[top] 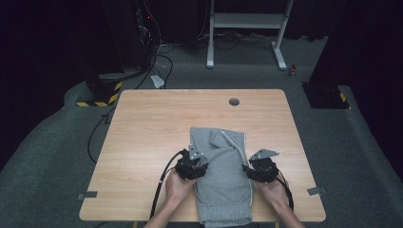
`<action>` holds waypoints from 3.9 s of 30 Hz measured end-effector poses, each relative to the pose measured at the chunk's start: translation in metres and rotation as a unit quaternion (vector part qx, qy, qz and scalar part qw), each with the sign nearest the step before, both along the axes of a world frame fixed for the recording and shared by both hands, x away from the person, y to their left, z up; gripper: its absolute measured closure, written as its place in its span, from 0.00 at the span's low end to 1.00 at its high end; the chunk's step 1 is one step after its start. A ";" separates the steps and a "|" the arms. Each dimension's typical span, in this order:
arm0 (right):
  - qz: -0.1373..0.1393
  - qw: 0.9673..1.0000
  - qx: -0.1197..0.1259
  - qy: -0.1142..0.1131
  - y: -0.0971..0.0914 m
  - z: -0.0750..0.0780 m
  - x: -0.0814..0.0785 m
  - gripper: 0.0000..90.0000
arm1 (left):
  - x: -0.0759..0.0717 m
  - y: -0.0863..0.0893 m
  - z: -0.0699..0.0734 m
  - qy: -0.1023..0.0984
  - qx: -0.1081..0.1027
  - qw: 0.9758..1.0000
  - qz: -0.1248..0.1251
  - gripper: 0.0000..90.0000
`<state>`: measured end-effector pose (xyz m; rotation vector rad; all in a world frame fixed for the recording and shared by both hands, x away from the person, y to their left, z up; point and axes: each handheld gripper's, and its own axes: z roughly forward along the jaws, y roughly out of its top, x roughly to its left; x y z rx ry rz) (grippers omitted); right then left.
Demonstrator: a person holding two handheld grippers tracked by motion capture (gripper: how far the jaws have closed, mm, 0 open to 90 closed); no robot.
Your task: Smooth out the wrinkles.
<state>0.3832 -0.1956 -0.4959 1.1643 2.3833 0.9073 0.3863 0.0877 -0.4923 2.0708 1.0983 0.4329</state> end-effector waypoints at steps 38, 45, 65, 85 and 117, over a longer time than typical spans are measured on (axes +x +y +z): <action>-0.071 0.997 -0.006 -0.009 0.013 0.016 0.093 0.91 | 0.074 0.009 -0.020 0.040 0.011 0.996 0.081 0.72; -0.066 0.998 0.001 0.012 0.012 -0.003 0.086 0.85 | 0.072 0.009 -0.019 0.044 0.013 0.996 0.075 0.75; -0.044 0.999 0.019 0.011 0.025 0.006 0.088 0.72 | 0.071 0.026 -0.015 0.047 0.011 0.995 0.090 0.62; -0.066 0.996 0.013 -0.057 0.017 0.030 0.088 0.97 | 0.071 0.035 0.004 0.002 -0.018 0.995 0.100 0.96; -0.043 0.998 0.025 -0.028 -0.009 0.010 0.044 0.68 | 0.046 0.001 -0.008 0.014 0.049 0.998 0.046 0.48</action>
